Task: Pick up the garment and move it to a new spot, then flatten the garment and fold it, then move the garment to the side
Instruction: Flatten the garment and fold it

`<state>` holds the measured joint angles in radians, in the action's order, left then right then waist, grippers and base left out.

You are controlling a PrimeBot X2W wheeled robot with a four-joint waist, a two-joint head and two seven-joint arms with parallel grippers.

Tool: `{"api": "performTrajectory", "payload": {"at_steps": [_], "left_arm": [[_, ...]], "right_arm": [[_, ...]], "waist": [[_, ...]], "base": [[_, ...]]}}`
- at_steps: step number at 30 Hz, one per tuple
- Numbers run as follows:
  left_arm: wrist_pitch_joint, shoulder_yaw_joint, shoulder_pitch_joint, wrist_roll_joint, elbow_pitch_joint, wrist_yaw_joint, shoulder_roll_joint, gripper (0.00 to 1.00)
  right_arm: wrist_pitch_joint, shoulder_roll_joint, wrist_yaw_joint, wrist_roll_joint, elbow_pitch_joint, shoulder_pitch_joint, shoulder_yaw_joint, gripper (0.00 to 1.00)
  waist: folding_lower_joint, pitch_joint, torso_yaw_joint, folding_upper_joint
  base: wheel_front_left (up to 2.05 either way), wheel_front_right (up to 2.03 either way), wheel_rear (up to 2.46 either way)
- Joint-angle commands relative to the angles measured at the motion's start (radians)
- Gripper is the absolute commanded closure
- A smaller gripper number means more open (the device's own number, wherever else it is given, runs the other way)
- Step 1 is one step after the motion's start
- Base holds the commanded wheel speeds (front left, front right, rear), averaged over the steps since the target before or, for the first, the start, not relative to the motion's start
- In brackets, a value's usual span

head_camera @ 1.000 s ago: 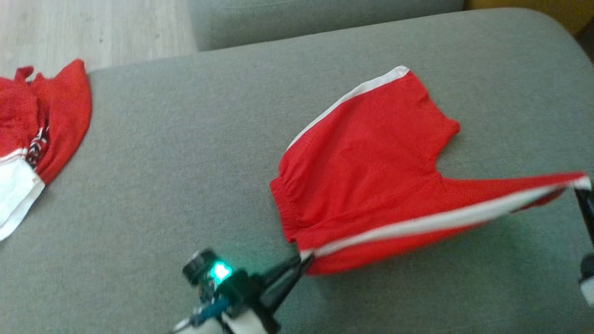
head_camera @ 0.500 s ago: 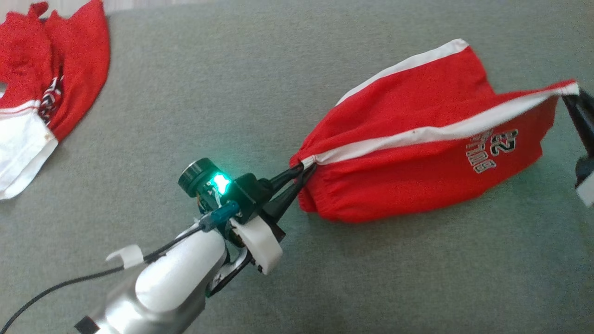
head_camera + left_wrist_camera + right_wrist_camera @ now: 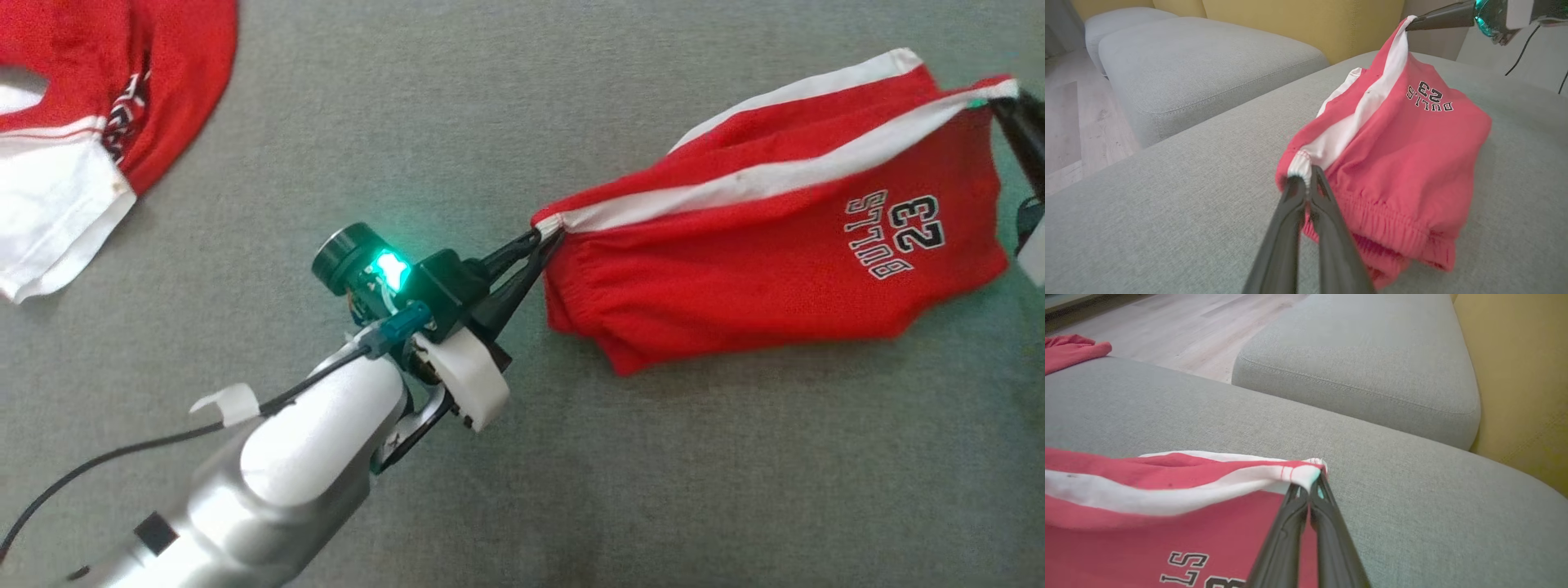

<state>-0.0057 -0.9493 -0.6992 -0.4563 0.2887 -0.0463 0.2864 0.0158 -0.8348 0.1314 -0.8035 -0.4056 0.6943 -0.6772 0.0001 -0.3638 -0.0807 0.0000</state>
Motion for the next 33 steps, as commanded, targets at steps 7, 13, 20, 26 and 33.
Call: {"api": "performTrajectory", "payload": {"at_steps": [7, 13, 20, 26, 33], "left_arm": [[-0.014, 0.032, -0.041, 0.005, 0.013, 0.016, -0.008, 1.0], [-0.053, 0.035, -0.039, -0.002, 0.055, 0.024, -0.029, 0.49], [-0.127, 0.038, -0.008, -0.008, 0.136, 0.052, -0.067, 0.0], [-0.202, 0.06, 0.062, -0.005, 0.176, 0.137, -0.084, 0.0], [-0.255, 0.2, 0.221, 0.005, 0.041, 0.302, -0.123, 0.0]], "right_arm": [[-0.077, -0.012, -0.001, -0.062, -0.124, 0.083, -0.09, 1.0], [-0.146, 0.032, -0.001, -0.086, -0.198, 0.134, -0.16, 0.0], [-0.256, 0.09, -0.001, -0.071, -0.278, 0.144, -0.19, 0.0], [-0.274, 0.125, -0.001, -0.099, -0.29, 0.059, -0.175, 0.0], [-0.277, 0.194, -0.001, -0.102, -0.411, -0.033, -0.08, 0.0]], "waist": [[-0.0001, -0.012, -0.033, 0.0], [-0.0001, -0.012, -0.034, 0.0], [-0.0001, 0.031, -0.025, 0.0], [-0.0001, 0.085, -0.011, 0.0], [-0.0001, 0.139, -0.019, 0.0]], "base": [[0.0, 0.0, 0.0], [0.0, 0.0, 0.0], [0.0, 0.0, 0.0], [0.0, 0.0, 0.0], [0.0, 0.0, 0.0]]}}
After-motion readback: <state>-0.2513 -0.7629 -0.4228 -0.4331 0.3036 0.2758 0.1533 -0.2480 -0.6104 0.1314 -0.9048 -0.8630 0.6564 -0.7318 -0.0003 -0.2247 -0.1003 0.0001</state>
